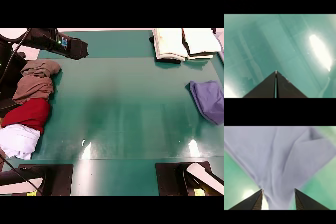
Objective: Fold the shirts.
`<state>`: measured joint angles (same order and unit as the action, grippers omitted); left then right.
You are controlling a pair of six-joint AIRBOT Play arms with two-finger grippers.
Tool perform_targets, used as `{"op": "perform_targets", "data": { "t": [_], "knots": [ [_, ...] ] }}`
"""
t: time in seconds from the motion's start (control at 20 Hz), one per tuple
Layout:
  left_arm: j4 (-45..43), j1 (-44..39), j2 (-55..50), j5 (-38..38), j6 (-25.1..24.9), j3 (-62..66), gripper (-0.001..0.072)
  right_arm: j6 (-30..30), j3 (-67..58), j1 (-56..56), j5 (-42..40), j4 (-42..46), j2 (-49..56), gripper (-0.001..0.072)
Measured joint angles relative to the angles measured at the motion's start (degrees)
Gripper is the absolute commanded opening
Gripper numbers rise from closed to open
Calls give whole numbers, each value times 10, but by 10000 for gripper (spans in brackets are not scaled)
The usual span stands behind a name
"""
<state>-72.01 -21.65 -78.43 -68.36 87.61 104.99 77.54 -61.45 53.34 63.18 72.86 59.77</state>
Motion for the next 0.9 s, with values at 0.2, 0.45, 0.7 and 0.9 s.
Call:
{"op": "perform_targets", "data": {
  "t": [0.2, 0.45, 0.7, 0.9],
  "knots": [
    [0, 0, 0, -2, -1, 0, 25, 0, -28, -50, 10, -33, -35, 464],
    [0, 0, 0, 2, -2, 0, 25, 1, -37, -220, 21, -77, -66, 450],
    [1, 0, 0, 23, -2, 0, 25, 1, -38, -418, 20, -82, -74, 18],
    [2, 0, 0, 52, -2, 0, 25, 1, -39, -521, 15, -82, -76, 18]
  ]
}}
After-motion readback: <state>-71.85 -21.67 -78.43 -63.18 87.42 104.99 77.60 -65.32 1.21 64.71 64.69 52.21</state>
